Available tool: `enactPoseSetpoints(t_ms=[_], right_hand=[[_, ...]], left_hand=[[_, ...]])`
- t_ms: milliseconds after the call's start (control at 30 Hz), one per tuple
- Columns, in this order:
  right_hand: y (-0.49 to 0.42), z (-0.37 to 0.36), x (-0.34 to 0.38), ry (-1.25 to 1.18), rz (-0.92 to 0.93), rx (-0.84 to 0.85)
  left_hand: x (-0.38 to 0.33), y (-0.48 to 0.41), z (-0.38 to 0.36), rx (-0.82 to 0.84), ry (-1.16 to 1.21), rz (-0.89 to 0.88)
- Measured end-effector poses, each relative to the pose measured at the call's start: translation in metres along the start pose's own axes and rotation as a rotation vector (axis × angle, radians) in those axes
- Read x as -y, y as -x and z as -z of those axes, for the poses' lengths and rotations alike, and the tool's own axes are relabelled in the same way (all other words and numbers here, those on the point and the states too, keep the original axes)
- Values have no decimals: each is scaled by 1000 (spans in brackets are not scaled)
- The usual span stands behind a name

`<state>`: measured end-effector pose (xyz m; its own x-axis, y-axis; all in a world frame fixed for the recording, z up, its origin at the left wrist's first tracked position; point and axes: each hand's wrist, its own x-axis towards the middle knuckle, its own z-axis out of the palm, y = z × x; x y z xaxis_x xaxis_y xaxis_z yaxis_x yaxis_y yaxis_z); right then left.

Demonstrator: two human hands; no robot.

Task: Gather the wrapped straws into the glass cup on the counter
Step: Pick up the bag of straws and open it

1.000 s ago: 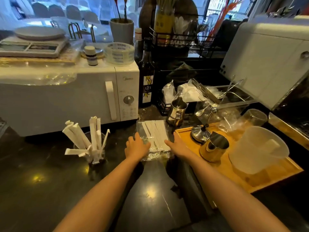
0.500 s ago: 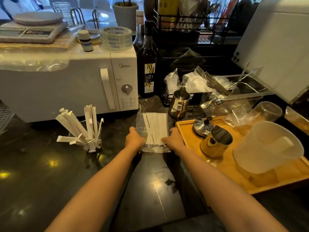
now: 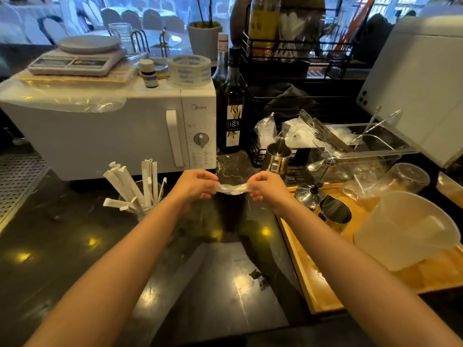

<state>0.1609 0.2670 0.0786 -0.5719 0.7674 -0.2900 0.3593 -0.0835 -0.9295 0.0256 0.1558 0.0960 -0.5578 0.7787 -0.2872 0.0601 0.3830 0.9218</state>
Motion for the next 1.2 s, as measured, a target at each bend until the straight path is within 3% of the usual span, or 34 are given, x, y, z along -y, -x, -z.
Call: enactPoseSetpoints(t_ms=[267,567,800,1000,1200], right_hand=[[26,-4,29,-1,126,143],[67,-28,50,544,328,373],[83,-81,64,854,483,525],[92,-132,83,864,545,682],[96,-185,96,871,524,801]], left_hand=[[-13,43,36,166,-35,-66],[2,88,81,115,-250,-156],[17,114,128,58,-243,-182],[37,136,172,46,-341,-113],[47,139,201,-28,-260,-107]])
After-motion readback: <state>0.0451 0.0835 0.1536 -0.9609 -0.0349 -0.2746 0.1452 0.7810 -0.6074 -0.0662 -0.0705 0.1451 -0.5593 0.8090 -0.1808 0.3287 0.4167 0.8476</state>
